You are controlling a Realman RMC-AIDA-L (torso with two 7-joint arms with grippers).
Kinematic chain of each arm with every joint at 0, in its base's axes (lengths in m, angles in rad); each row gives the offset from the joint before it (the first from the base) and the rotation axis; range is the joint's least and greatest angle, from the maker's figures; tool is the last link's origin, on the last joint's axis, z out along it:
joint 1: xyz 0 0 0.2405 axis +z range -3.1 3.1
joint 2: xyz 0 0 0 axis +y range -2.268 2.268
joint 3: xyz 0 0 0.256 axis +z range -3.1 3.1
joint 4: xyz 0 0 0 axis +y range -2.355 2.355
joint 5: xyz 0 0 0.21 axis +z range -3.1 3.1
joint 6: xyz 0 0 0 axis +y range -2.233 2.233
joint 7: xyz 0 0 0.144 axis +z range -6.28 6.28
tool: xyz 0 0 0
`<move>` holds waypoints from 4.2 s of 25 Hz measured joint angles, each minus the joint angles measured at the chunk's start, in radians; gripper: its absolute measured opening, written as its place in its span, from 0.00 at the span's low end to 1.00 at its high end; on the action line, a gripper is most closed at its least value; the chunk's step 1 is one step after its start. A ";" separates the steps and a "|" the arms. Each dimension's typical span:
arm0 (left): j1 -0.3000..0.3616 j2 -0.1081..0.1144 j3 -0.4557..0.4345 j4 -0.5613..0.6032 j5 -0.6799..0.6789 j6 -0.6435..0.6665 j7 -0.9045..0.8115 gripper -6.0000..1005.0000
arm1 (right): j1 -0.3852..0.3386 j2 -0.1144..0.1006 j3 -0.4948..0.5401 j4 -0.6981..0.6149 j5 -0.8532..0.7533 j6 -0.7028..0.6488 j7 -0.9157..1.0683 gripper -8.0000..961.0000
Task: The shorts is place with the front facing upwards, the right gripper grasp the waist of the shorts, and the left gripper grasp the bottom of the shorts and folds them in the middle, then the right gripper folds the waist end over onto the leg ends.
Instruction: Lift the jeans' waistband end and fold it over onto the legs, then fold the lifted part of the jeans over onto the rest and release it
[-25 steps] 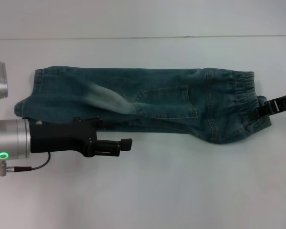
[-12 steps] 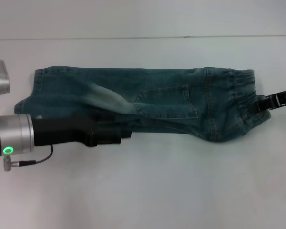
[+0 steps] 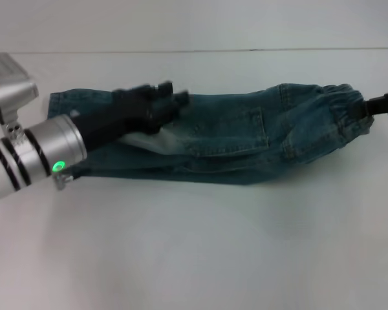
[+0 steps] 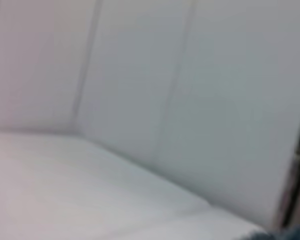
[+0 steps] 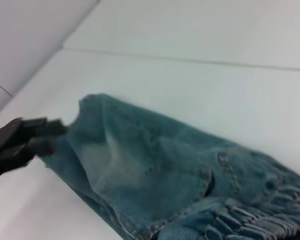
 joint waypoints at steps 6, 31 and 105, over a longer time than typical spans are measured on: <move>-0.037 0.000 0.001 -0.051 -0.122 -0.018 0.071 0.41 | 0.008 -0.014 0.007 -0.001 0.004 -0.002 0.007 0.06; -0.281 0.000 -0.207 -0.733 -0.641 -0.332 1.656 0.01 | 0.113 -0.004 0.012 -0.167 0.185 -0.168 0.095 0.06; 0.359 0.007 -1.143 -0.721 0.159 0.224 1.256 0.01 | 0.349 0.129 -0.320 0.083 0.218 0.002 -0.046 0.07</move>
